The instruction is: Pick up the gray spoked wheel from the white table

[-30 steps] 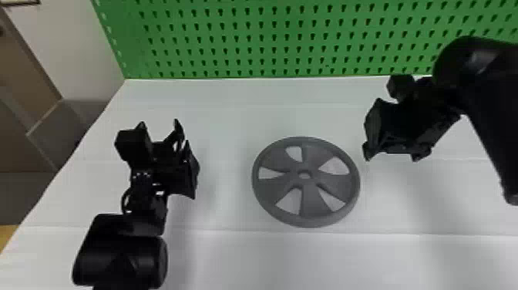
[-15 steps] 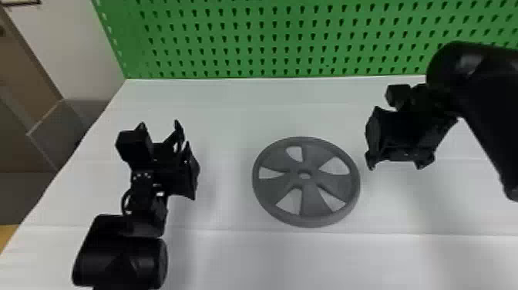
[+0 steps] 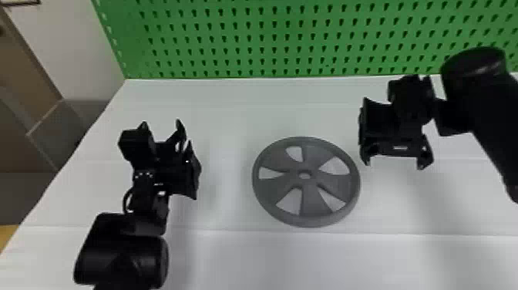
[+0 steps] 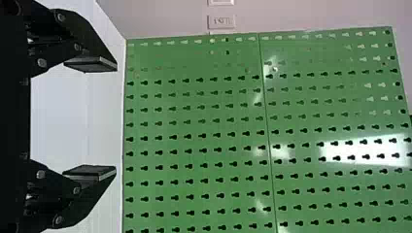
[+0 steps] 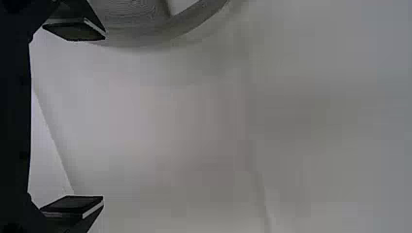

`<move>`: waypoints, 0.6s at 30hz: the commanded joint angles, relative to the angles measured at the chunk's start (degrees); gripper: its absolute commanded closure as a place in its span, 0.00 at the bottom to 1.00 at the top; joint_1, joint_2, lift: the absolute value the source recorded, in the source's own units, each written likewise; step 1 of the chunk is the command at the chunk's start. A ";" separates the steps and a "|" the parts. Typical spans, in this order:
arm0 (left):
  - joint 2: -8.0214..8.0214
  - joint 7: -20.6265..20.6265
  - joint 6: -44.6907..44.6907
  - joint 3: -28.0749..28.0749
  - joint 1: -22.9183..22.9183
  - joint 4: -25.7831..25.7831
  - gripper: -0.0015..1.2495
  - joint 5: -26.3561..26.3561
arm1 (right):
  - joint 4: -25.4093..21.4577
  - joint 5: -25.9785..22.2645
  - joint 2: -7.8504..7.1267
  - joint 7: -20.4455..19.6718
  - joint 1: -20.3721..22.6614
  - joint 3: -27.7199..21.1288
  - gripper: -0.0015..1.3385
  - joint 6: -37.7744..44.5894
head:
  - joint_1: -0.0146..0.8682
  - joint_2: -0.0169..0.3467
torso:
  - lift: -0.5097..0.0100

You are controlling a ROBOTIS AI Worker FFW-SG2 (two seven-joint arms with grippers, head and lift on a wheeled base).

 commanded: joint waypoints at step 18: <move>1.16 0.09 -0.09 -0.02 0.51 -0.09 0.40 0.93 | 1.90 -35.62 -0.49 -17.96 1.47 14.71 0.08 -13.17 | 0.90 0.38 | 0.85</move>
